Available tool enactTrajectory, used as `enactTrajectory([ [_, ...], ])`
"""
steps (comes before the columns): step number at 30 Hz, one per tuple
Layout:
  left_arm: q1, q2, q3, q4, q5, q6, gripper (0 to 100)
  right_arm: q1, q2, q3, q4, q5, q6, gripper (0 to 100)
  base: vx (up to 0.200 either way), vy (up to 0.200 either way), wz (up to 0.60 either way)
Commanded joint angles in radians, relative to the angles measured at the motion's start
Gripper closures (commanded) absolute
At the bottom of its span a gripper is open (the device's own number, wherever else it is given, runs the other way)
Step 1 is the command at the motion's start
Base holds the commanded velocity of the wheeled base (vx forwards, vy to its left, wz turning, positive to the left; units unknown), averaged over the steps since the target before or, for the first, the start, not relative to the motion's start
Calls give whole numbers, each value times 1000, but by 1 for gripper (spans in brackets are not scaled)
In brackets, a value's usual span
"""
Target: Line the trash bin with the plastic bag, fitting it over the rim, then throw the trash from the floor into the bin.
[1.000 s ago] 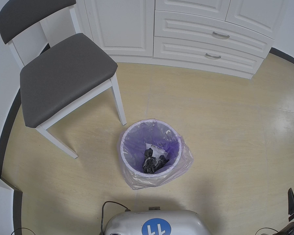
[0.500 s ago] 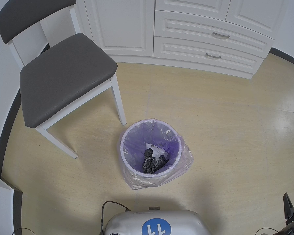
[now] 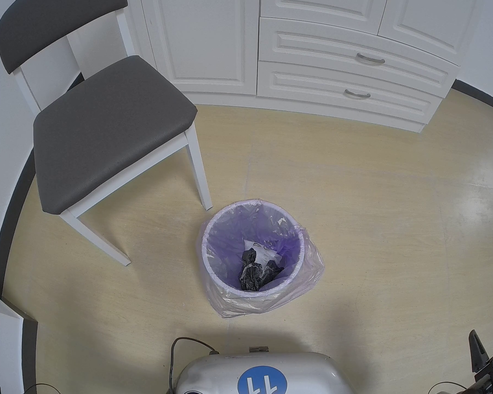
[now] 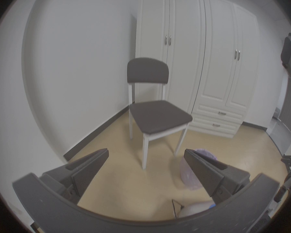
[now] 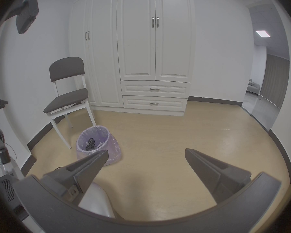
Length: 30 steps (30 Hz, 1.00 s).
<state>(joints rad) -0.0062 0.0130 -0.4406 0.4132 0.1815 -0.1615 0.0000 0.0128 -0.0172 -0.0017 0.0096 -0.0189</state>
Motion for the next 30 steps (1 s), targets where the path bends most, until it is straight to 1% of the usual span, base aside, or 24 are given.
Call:
enactTrajectory([
  [1,0,-10,355,-372,0,43,0,2,-13,17,3,0,10,0,0,0,0],
  [2,2,-10,405,-421,1,63,0,2,-13,17,3,0,10,0,0,0,0],
  [4,2,-10,441,-479,-7,85,0,2,-13,17,3,0,8,0,0,0,0],
  [12,2,-10,441,-478,-5,92,0,2,-13,17,3,0,13,0,0,0,0],
  [15,2,-10,441,-481,-5,112,0,2,-13,17,3,0,13,0,0,0,0],
  [16,2,-10,441,-479,-8,145,0,2,-13,17,3,0,13,0,0,0,0],
  [18,2,-10,441,-478,-13,152,0,2,-13,17,3,0,14,0,0,0,0],
  [19,2,-10,441,-478,-27,155,0,2,-13,17,3,0,14,0,0,0,0],
  [20,2,-10,441,-468,-63,146,0,2,-13,17,3,0,14,0,0,0,0],
  [21,2,-10,441,-459,-82,149,0,2,-13,17,3,0,14,0,0,0,0],
  [27,2,-8,441,-452,-88,143,0,2,-13,17,3,0,16,0,0,0,0],
  [29,2,-10,441,-450,-100,120,0,3,-13,17,3,0,16,0,0,0,0],
  [30,2,-10,441,-436,-139,112,0,2,-13,17,3,0,16,0,0,0,0],
])
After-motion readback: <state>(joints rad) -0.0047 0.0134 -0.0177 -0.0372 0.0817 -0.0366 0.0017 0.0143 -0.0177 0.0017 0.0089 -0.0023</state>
